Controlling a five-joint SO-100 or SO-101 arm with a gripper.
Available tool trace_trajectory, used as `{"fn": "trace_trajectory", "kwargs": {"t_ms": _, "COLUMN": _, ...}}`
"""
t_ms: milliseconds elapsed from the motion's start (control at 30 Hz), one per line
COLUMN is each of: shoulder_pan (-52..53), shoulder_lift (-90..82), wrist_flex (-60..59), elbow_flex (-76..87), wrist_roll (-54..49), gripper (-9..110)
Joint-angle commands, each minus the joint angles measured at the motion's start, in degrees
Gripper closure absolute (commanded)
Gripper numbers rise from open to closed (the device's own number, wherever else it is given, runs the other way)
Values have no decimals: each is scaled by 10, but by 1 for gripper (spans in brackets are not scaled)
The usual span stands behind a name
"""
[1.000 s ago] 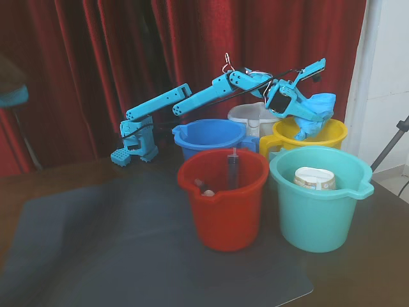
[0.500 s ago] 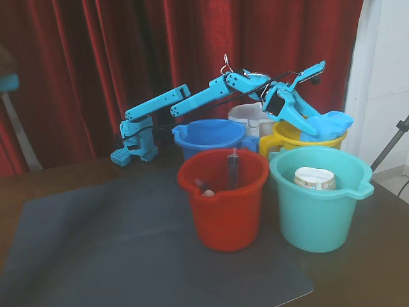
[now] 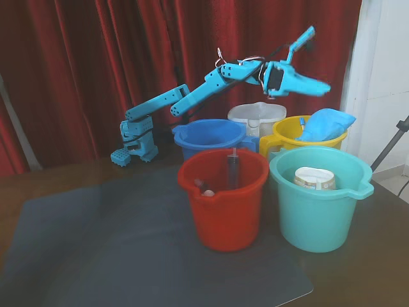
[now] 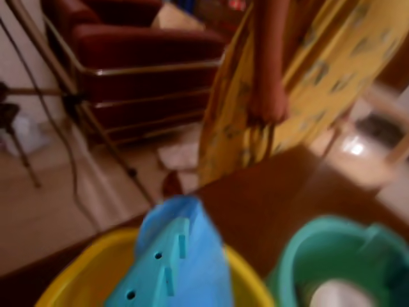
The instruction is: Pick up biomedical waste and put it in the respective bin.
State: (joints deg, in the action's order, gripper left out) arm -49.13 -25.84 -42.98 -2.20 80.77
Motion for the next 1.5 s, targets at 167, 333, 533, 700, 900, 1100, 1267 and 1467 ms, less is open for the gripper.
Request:
{"fn": "trace_trajectory", "kwargs": {"t_ms": 167, "shoulder_pan": 41, "shoulder_lift": -257, "wrist_flex": -479, "elbow_flex": -236, "wrist_roll": -83, "gripper": 88}}
{"fn": "trace_trajectory", "kwargs": {"t_ms": 333, "shoulder_pan": 87, "shoulder_lift": -468, "wrist_flex": -638, "elbow_flex": -231, "wrist_roll": -83, "gripper": 88}}
{"fn": "trace_trajectory", "kwargs": {"t_ms": 533, "shoulder_pan": 125, "shoulder_lift": -597, "wrist_flex": -692, "elbow_flex": -208, "wrist_roll": -168, "gripper": 88}}
{"fn": "trace_trajectory", "kwargs": {"t_ms": 700, "shoulder_pan": 133, "shoulder_lift": -795, "wrist_flex": -690, "elbow_flex": 85, "wrist_roll": -393, "gripper": 89}}
{"fn": "trace_trajectory", "kwargs": {"t_ms": 900, "shoulder_pan": 244, "shoulder_lift": -1064, "wrist_flex": -648, "elbow_flex": 546, "wrist_roll": -580, "gripper": 102}}
{"fn": "trace_trajectory", "kwargs": {"t_ms": 1100, "shoulder_pan": 433, "shoulder_lift": -1263, "wrist_flex": -494, "elbow_flex": 966, "wrist_roll": -795, "gripper": 102}}
{"fn": "trace_trajectory", "kwargs": {"t_ms": 1267, "shoulder_pan": 499, "shoulder_lift": -1448, "wrist_flex": -403, "elbow_flex": 1248, "wrist_roll": -869, "gripper": 102}}
{"fn": "trace_trajectory", "kwargs": {"t_ms": 1467, "shoulder_pan": 539, "shoulder_lift": -1543, "wrist_flex": -383, "elbow_flex": 1513, "wrist_roll": -861, "gripper": 102}}
